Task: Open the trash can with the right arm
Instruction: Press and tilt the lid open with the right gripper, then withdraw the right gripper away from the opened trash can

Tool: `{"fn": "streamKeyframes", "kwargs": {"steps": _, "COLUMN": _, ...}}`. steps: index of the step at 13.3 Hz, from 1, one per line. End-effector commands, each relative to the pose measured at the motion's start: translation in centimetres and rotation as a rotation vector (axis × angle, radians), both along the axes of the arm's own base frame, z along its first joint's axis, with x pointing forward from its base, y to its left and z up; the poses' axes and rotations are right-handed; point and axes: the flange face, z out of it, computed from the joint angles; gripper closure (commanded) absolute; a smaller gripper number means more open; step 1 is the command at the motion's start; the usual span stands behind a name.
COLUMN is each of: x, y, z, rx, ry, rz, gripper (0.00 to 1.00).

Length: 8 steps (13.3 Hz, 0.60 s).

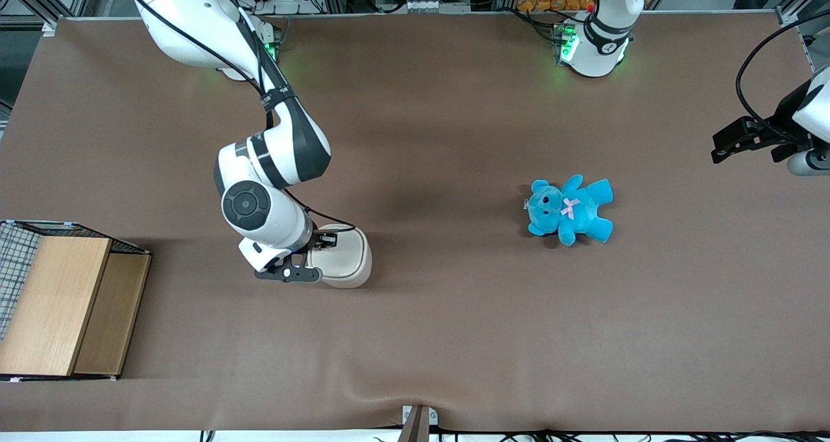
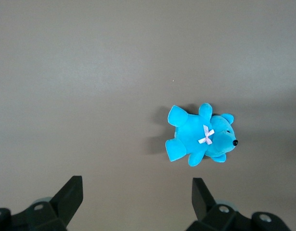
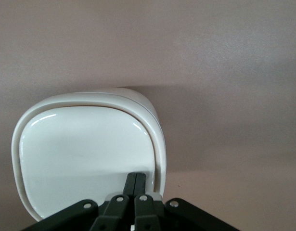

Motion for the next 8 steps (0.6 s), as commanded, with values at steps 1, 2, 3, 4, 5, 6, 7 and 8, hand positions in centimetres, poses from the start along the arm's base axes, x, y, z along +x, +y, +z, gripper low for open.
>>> {"fn": "streamKeyframes", "kwargs": {"steps": 1, "x": 0.9, "y": -0.7, "z": -0.3, "rx": -0.004, "ry": -0.021, "rz": 0.003, "gripper": 1.00}}
{"fn": "streamKeyframes", "kwargs": {"steps": 2, "x": 0.9, "y": -1.1, "z": 1.3, "rx": 0.004, "ry": -0.029, "rz": -0.001, "gripper": 1.00}}
{"fn": "streamKeyframes", "kwargs": {"steps": 3, "x": 0.8, "y": -1.2, "z": 2.4, "rx": 0.004, "ry": -0.024, "rz": -0.002, "gripper": 1.00}}
{"fn": "streamKeyframes", "kwargs": {"steps": 4, "x": 0.7, "y": -1.3, "z": 3.9, "rx": 0.009, "ry": -0.031, "rz": -0.002, "gripper": 1.00}}
{"fn": "streamKeyframes", "kwargs": {"steps": 5, "x": 0.4, "y": -1.4, "z": 5.3, "rx": 0.012, "ry": -0.033, "rz": 0.000, "gripper": 1.00}}
{"fn": "streamKeyframes", "kwargs": {"steps": 6, "x": 0.0, "y": -1.8, "z": 6.8, "rx": 0.012, "ry": -0.024, "rz": -0.001, "gripper": 1.00}}
{"fn": "streamKeyframes", "kwargs": {"steps": 7, "x": -0.4, "y": -1.9, "z": 8.3, "rx": 0.013, "ry": -0.022, "rz": 0.003, "gripper": 1.00}}
{"fn": "streamKeyframes", "kwargs": {"steps": 8, "x": -0.6, "y": -2.4, "z": 9.8, "rx": 0.016, "ry": -0.024, "rz": 0.000, "gripper": 1.00}}
